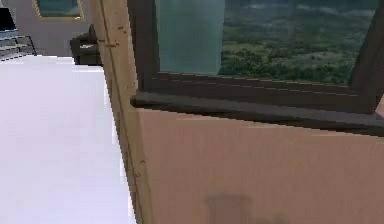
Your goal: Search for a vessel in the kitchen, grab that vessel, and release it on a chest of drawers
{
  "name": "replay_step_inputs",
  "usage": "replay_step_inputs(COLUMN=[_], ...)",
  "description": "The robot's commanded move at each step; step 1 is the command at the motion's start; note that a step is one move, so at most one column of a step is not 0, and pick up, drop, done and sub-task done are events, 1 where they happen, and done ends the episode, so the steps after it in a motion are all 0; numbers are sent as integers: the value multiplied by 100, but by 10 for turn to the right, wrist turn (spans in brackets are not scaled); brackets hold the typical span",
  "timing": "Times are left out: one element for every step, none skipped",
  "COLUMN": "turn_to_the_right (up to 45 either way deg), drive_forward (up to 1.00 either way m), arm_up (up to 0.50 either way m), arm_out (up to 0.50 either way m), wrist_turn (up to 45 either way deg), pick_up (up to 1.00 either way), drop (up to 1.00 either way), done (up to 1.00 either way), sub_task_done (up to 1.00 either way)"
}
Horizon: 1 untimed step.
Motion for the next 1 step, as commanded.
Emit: replay_step_inputs(turn_to_the_right=[-330], drive_forward=[0], arm_up=[0], arm_out=[0], wrist_turn=[0], pick_up=[0], drop=[0], done=[0], sub_task_done=[0])
